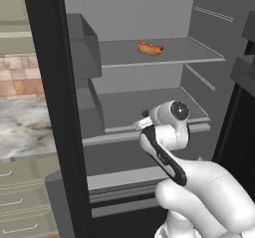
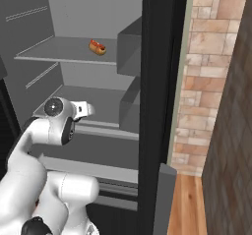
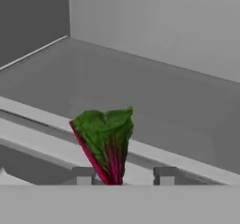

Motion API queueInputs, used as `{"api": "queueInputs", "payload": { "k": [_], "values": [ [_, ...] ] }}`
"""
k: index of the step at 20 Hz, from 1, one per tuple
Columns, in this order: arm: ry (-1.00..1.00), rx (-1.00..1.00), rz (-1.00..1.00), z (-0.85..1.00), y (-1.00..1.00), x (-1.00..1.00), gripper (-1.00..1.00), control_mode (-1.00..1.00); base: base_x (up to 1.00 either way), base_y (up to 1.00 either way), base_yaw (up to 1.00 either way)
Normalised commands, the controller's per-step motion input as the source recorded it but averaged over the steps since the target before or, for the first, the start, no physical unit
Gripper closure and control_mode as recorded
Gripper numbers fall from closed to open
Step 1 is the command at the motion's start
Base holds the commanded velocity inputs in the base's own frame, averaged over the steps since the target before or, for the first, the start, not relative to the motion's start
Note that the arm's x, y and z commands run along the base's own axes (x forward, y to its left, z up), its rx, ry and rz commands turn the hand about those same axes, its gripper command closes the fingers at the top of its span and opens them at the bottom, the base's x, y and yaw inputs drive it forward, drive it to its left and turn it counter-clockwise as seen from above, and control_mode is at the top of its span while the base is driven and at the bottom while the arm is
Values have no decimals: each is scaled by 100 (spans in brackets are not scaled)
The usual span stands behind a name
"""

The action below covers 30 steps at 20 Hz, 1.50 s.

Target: Move the beet and hot dog from the top shelf to the second highest shelf to make space. Then, place the pitcher from the counter on the cleared top shelf.

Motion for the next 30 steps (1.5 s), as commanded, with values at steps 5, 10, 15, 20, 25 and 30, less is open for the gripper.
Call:
{"api": "queueInputs", "payload": {
  "k": [5, 10, 15, 20, 25, 30],
  "values": [
    [0, 0, -1, -12, 13, 85, 100, -100, 0, 0, 0],
    [0, 0, -1, -19, 14, 72, 100, -100, 0, 0, 0],
    [0, 0, -1, -10, 9, 71, -100, -100, 0, 0, 0],
    [0, 1, -3, 0, 0, 61, -100, -100, 0, 0, 0],
    [0, 0, -2, 26, 2, 18, -100, -100, 0, 0, 0],
    [0, 0, -2, 75, 1, -23, -100, -100, 0, 0, 0]
  ]
}}
